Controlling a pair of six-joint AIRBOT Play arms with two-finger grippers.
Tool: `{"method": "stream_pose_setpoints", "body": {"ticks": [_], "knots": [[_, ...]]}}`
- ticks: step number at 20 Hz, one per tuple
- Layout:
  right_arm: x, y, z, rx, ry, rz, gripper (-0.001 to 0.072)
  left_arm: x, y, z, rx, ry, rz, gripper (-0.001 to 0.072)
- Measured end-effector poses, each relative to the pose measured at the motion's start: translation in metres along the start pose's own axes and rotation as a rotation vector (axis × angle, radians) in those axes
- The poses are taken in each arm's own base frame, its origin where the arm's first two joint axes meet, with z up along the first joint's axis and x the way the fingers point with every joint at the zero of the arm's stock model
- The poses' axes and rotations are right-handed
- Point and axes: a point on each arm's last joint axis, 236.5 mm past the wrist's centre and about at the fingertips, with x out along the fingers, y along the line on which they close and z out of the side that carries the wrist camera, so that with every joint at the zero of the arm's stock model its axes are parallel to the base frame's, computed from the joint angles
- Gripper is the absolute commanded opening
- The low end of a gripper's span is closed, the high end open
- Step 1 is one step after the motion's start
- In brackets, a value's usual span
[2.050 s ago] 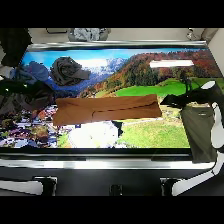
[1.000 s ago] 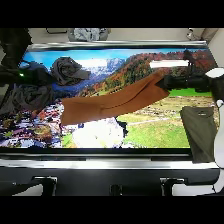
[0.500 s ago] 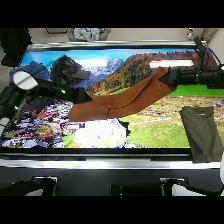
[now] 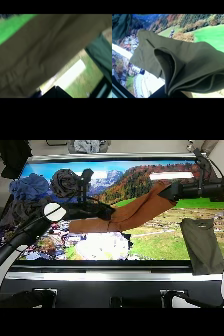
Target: Fold the shirts.
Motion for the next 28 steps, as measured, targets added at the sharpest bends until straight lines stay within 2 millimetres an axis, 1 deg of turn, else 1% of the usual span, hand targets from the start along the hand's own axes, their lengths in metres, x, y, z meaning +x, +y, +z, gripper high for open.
{"method": "stream_pose_setpoints", "body": {"ticks": [2,5,7,8,11,12,13,14,15,18,21,23,24,26,27,28], "knots": [[0.000,-0.001,-0.003,-0.002,0.012,-0.004,0.0045,0.005,0.014,0.018,-0.022,-0.079,0.037,0.0095],[0.000,-0.004,-0.006,-0.005,0.027,-0.017,0.0045,0.009,0.031,0.035,-0.041,-0.162,0.079,0.0096],[0.000,-0.005,-0.008,-0.006,0.032,-0.022,0.0045,0.014,0.042,0.039,-0.052,-0.189,0.101,0.0104],[0.000,-0.006,-0.008,-0.006,0.033,-0.024,0.0045,0.017,0.046,0.039,-0.054,-0.195,0.108,0.0141],[0.000,-0.006,-0.009,-0.007,0.038,-0.026,0.0045,0.026,0.056,0.043,-0.060,-0.226,0.132,0.0143],[0.000,-0.006,-0.009,-0.007,0.038,-0.025,0.0045,0.028,0.060,0.045,-0.062,-0.241,0.141,0.0138],[-0.001,-0.005,-0.009,-0.007,0.037,-0.024,0.0045,0.029,0.063,0.048,-0.063,-0.257,0.149,0.0108],[-0.001,-0.004,-0.008,-0.008,0.033,-0.020,0.0045,0.030,0.066,0.050,-0.075,-0.268,0.154,0.0040],[-0.002,-0.002,-0.006,-0.009,0.027,-0.015,0.0045,0.031,0.067,0.052,-0.096,-0.278,0.154,0.0025],[-0.007,0.006,-0.001,-0.021,0.003,-0.011,0.0045,0.031,0.064,0.052,-0.178,-0.279,0.137,0.0026],[-0.013,0.014,0.002,-0.038,-0.016,-0.012,0.0045,0.027,0.050,0.043,-0.200,-0.221,0.103,0.0025],[-0.016,0.017,0.003,-0.046,-0.023,-0.012,0.0045,0.026,0.035,0.029,-0.168,-0.151,0.074,0.0025],[-0.016,0.019,0.003,-0.048,-0.024,-0.012,0.0045,0.029,0.025,0.016,-0.153,-0.104,0.056,0.0024],[-0.018,0.020,0.002,-0.051,-0.022,-0.011,0.0045,0.039,0.010,-0.016,-0.139,-0.004,0.028,0.0024],[-0.018,0.021,0.002,-0.052,-0.021,-0.010,0.0045,0.046,0.009,-0.034,-0.159,0.048,0.025,0.0023],[-0.018,0.022,0.001,-0.053,-0.018,-0.009,0.0045,0.054,0.014,-0.050,-0.195,0.095,0.030,0.0023]]}}
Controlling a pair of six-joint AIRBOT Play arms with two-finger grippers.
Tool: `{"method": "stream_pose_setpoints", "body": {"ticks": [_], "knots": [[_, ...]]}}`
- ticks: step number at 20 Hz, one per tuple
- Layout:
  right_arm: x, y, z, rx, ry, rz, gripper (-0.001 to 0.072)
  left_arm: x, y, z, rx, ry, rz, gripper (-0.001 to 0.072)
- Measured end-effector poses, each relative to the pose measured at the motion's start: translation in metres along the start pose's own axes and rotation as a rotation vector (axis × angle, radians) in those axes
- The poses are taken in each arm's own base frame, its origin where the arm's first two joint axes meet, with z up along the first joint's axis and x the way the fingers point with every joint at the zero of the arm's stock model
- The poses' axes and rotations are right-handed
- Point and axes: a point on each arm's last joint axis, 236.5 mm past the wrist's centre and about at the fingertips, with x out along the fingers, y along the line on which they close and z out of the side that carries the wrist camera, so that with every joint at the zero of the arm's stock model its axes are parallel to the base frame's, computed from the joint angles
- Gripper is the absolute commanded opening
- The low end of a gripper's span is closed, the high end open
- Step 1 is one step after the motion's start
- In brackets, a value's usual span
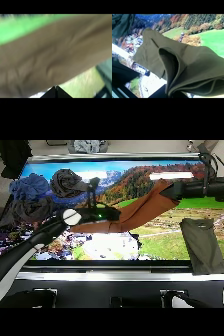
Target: Fold the shirts.
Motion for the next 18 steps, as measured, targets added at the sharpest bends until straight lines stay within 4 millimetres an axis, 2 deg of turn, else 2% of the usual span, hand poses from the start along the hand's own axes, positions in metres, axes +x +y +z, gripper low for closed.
{"method": "stream_pose_setpoints", "body": {"ticks": [3,6,12,15,18], "knots": [[-0.001,0.003,-0.003,-0.003,0.013,0.007,0.0045,0.028,0.027,-0.030,-0.148,0.129,0.009,0.0023],[-0.003,0.008,-0.005,-0.008,0.020,0.017,0.0045,0.052,0.040,-0.043,-0.273,0.216,-0.035,0.0024],[-0.013,0.032,-0.007,-0.035,0.019,0.066,0.0045,0.095,0.040,-0.064,-0.455,0.297,-0.114,0.0024],[-0.016,0.053,-0.013,-0.068,0.038,0.096,0.0045,0.114,0.035,-0.068,-0.542,0.284,-0.141,0.0024],[-0.008,0.079,-0.018,-0.113,0.063,0.136,0.0045,0.130,0.023,-0.068,-0.624,0.248,-0.176,0.0024]]}}
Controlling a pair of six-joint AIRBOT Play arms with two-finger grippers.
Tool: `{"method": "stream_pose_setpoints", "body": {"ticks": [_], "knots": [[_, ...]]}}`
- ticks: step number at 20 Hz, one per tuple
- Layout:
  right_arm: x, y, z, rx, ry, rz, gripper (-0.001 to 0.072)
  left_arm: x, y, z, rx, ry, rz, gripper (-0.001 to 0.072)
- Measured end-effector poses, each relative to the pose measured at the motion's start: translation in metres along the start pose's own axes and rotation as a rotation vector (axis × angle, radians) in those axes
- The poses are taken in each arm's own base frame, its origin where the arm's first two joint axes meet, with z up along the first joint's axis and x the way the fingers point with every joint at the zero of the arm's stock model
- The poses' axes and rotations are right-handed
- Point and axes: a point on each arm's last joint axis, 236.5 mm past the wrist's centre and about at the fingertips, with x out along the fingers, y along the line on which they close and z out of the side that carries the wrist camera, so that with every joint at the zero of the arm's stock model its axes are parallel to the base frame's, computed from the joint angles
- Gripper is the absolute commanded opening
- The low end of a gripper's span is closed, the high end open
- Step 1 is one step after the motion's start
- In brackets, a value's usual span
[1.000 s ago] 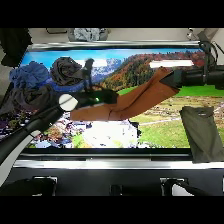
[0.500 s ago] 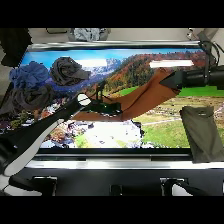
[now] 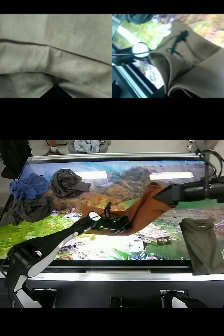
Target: Fold the shirts.
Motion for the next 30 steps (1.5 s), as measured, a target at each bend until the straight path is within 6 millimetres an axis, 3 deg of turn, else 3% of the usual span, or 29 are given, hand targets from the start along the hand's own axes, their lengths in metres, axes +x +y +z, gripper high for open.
{"method": "stream_pose_setpoints", "body": {"ticks": [4,7,9,11,14,18,21,22,23,24,27,30], "knots": [[0.013,0.010,0.006,-0.032,-0.010,-0.011,0.0045,0.003,-0.001,-0.001,0.018,-0.001,-0.013,0.0022],[0.017,0.007,0.011,-0.038,-0.028,-0.034,0.0045,-0.028,0.011,-0.007,0.131,0.031,0.080,0.0022],[0.022,0.002,0.017,-0.028,-0.046,-0.046,0.0045,-0.068,0.031,-0.011,0.222,0.043,0.195,0.0023],[0.036,-0.001,0.024,-0.022,-0.061,-0.050,0.0045,-0.123,0.054,-0.015,0.304,0.031,0.327,0.0023],[0.077,0.012,0.034,-0.033,-0.076,-0.019,0.0045,-0.207,0.076,-0.018,0.347,-0.067,0.456,0.0023],[0.145,0.041,0.036,-0.027,-0.074,0.037,0.0046,-0.297,0.081,-0.031,0.339,-0.236,0.512,0.0024],[0.189,0.065,0.030,-0.006,-0.066,0.083,0.0050,-0.343,0.072,-0.043,0.347,-0.351,0.515,0.0024],[0.201,0.072,0.028,0.003,-0.067,0.093,0.0184,-0.353,0.068,-0.046,0.353,-0.381,0.513,0.0024],[0.211,0.076,0.027,0.015,-0.073,0.100,0.0554,-0.364,0.065,-0.049,0.358,-0.412,0.513,0.0024],[0.220,0.080,0.028,0.025,-0.082,0.101,0.0688,-0.370,0.062,-0.053,0.364,-0.428,0.511,0.0024],[0.236,0.088,0.035,0.036,-0.137,0.096,0.0705,-0.381,0.057,-0.063,0.371,-0.453,0.507,0.0024],[0.223,0.076,0.056,0.030,-0.217,0.049,0.0701,-0.384,0.056,-0.069,0.371,-0.452,0.507,0.0024]]}}
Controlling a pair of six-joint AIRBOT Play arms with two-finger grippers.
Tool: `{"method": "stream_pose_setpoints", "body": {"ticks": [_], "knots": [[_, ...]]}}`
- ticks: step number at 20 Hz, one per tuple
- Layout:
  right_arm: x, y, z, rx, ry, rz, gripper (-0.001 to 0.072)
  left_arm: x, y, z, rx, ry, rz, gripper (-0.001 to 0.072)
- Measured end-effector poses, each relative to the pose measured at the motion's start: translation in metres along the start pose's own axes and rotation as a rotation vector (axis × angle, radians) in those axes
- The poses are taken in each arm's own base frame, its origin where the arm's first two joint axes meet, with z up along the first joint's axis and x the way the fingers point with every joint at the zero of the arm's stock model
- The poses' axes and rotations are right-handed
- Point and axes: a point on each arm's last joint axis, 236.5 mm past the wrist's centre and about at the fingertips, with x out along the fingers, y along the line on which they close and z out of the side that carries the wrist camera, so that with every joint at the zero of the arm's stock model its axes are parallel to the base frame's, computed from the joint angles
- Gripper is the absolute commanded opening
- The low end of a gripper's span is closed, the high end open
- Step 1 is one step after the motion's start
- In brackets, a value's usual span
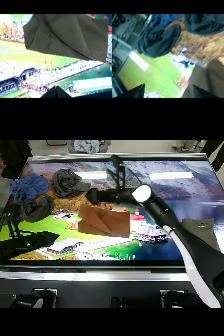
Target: Fold the shirts.
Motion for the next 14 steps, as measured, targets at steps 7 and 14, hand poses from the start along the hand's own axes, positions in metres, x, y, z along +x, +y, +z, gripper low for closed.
{"method": "stream_pose_setpoints", "body": {"ticks": [7,14], "knots": [[-0.129,-0.160,-0.028,-0.081,0.294,-0.424,0.0703,-0.003,0.001,-0.003,-0.002,0.005,0.002,0.0025],[-0.126,-0.229,-0.151,0.249,0.577,-0.314,0.0677,-0.003,0.000,0.004,0.000,-0.027,0.001,0.0025]]}}
